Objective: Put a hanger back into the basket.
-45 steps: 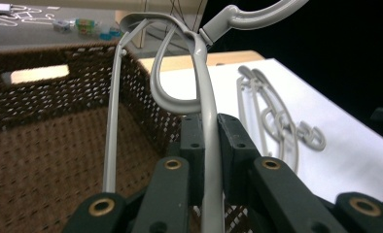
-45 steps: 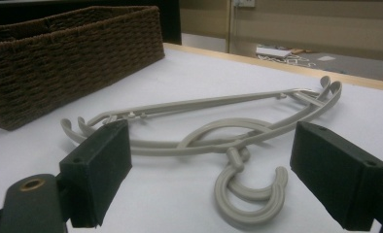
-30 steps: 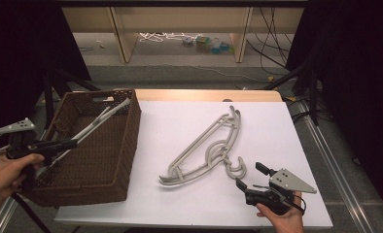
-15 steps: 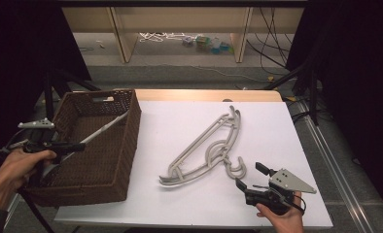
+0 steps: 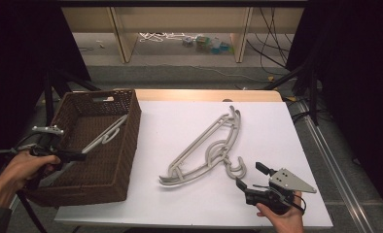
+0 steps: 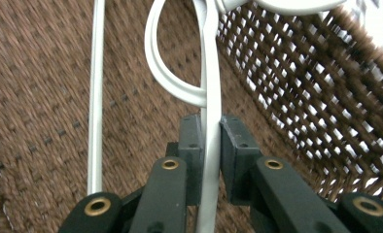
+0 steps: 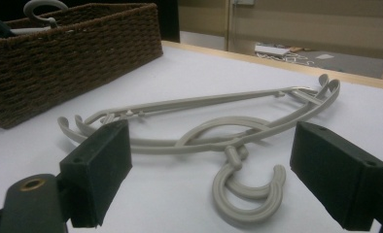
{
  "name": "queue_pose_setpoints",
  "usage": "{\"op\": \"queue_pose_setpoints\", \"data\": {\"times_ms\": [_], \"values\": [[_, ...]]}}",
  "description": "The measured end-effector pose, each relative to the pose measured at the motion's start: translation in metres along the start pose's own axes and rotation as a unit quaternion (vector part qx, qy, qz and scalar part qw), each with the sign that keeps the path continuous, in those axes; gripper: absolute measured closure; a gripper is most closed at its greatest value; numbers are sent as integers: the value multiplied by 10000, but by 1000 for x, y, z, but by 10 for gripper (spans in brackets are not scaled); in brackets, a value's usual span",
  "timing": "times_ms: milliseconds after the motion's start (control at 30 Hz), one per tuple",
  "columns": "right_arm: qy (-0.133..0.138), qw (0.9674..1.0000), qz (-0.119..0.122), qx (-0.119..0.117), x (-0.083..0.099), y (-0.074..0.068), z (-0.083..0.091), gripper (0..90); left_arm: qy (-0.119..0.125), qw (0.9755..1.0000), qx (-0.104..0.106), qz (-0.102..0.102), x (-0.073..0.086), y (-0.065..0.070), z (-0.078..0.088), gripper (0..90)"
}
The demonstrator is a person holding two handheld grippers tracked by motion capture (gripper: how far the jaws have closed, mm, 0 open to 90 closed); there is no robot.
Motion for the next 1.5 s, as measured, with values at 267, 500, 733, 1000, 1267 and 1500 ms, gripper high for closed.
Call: {"op": "queue_pose_setpoints", "data": {"times_ms": [267, 500, 733, 1000, 1267, 1500], "values": [[-7, 10000, 7, 24, 0, 0, 0, 159, -172, 9997, 26, 150, -4, -1, -9, 807], [-9, 10000, -9, -5, 0, 1, 1, 159, -174, 9998, -49, 75, -4, -2, -6, 781], [7, 10000, -14, 14, 0, 1, 0, 159, 623, 9974, -169, 324, -8, 7, 6, 628], [-45, 10000, -35, 18, -1, 1, 2, 159, 1320, 9901, -331, 345, -23, 28, 20, 433], [95, 10000, -15, -23, 0, 1, 0, 159, 1868, 9817, -141, 348, -35, 60, 22, 338], [42, 10000, -8, -27, -1, 1, 2, 159, 2373, 9710, -43, 292, -42, 88, 26, 295]]}}
Point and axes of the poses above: each handheld gripper's, and its own axes: z roughly backward along the jaws, x roughly out of its underside, y roughly to its right, the point moved 1 cm from there along -z, roughly forward along the jaws, and after that the axes turned 9 degrees about -y, right-handed, at the moved point
